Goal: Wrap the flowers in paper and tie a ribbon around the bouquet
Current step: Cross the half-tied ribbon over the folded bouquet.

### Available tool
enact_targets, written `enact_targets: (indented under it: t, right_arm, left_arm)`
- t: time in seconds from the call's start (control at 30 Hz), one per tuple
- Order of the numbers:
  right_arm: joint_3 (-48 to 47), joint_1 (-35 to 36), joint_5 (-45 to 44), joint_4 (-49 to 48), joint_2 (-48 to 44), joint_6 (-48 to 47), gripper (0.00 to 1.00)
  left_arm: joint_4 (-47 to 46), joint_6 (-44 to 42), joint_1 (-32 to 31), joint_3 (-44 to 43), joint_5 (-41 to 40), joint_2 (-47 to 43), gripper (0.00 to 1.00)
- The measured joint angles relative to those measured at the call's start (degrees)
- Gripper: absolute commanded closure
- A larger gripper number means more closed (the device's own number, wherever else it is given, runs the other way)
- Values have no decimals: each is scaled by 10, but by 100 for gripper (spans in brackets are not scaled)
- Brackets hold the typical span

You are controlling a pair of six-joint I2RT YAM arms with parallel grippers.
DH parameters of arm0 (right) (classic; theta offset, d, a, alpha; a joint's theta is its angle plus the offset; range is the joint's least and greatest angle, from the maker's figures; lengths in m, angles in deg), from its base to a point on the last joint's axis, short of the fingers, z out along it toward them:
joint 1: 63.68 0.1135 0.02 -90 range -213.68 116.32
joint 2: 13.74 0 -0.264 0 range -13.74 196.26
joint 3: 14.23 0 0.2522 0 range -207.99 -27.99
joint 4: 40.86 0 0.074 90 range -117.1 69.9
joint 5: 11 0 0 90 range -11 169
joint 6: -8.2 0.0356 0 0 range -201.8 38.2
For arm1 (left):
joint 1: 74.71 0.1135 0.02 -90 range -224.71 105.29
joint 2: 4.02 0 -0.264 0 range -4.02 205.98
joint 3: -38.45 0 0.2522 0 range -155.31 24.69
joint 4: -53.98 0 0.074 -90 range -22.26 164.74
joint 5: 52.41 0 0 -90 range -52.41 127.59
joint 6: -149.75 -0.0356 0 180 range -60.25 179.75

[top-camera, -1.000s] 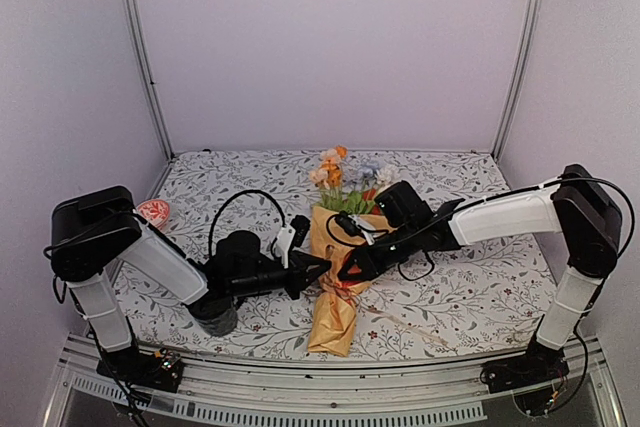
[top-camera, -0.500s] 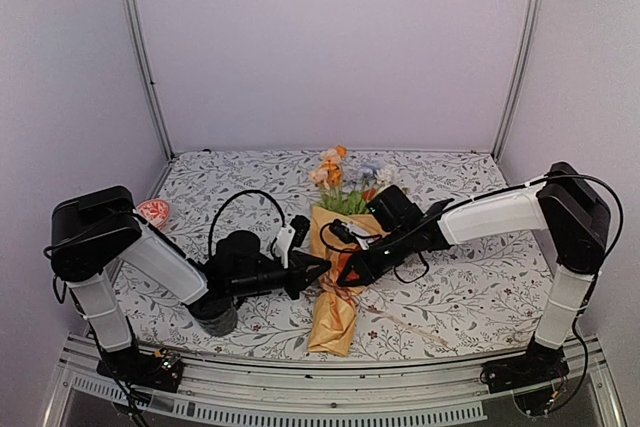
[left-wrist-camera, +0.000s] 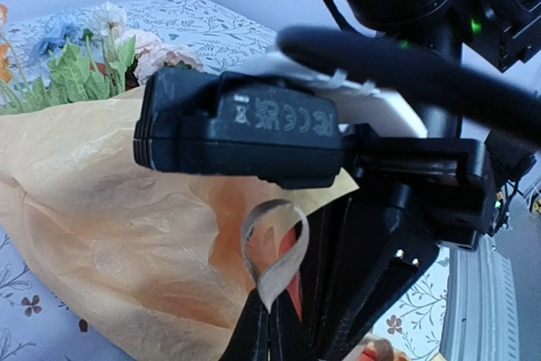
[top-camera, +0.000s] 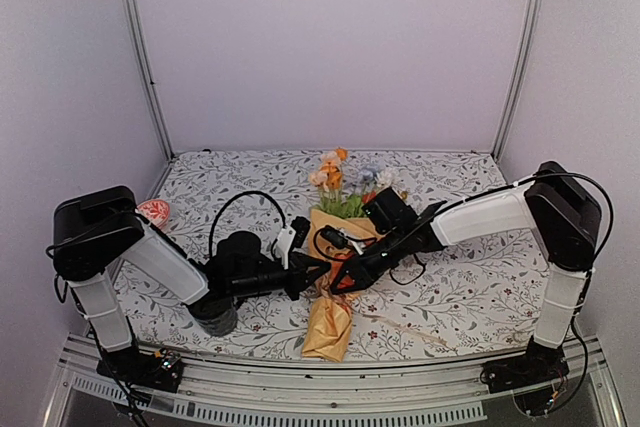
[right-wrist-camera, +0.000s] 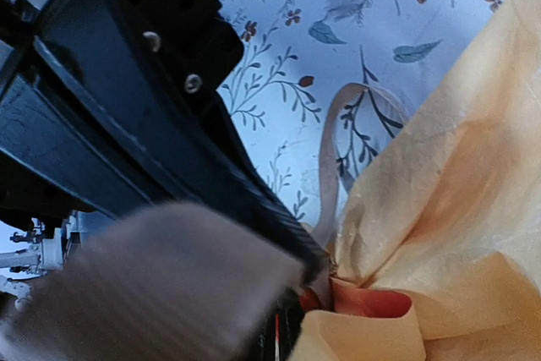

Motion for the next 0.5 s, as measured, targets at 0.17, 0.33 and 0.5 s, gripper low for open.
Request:
enact_targets:
  t: [0.17,0.33,0.5]
  right_arm:
    - [2,0,41,-44,11,18,95]
    - [5,0,53,-65,16,33,95]
    - [5,0,43,-66,16,38,89]
  left_arm:
    - [0,0,1,0,3,0,100]
    - [0,0,1,0,7,0,100]
    - [0,2,1,0,8,0,100]
